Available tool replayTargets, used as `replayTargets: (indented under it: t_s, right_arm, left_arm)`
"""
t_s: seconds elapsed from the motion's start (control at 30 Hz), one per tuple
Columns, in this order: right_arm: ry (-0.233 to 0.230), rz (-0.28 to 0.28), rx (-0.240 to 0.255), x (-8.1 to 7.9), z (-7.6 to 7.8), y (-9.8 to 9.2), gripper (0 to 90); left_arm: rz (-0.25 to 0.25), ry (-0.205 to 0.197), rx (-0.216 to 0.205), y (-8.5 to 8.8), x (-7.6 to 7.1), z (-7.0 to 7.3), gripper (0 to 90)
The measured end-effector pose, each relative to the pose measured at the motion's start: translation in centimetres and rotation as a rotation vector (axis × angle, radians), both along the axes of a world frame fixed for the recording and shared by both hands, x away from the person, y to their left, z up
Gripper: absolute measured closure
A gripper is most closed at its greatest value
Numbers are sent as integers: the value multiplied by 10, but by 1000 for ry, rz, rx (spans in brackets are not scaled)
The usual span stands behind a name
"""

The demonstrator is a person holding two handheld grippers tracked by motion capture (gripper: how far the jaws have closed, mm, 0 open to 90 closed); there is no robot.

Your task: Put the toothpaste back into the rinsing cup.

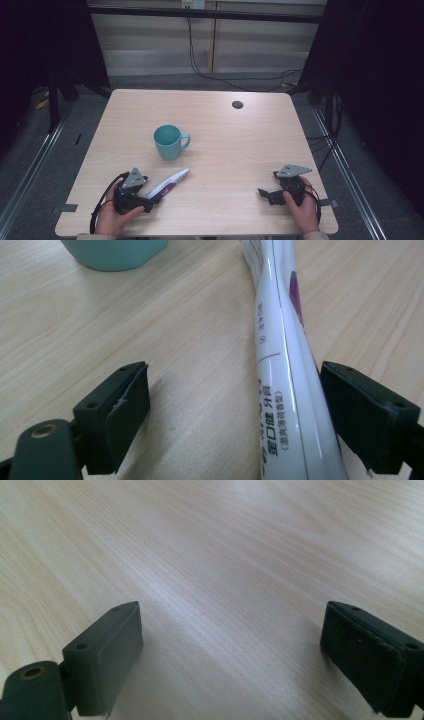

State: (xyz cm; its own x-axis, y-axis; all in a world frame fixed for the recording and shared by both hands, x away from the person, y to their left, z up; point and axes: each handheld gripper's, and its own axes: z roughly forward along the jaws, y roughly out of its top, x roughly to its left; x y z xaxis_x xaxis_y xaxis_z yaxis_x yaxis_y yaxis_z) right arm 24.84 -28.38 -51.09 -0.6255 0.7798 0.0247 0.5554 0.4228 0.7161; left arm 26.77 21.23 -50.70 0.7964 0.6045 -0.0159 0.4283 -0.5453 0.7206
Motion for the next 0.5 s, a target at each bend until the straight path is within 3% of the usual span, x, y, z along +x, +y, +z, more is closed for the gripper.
replayTargets:
  t_s: [0.33,0.5]
  right_arm:
    - [2,-1,1,0,0,0,94]
    - [1,-1,1,0,0,0,94]
  left_arm:
    - [32,1,0,-2,-2,0,129]
    - [40,55,57,-7,-1,7,159]
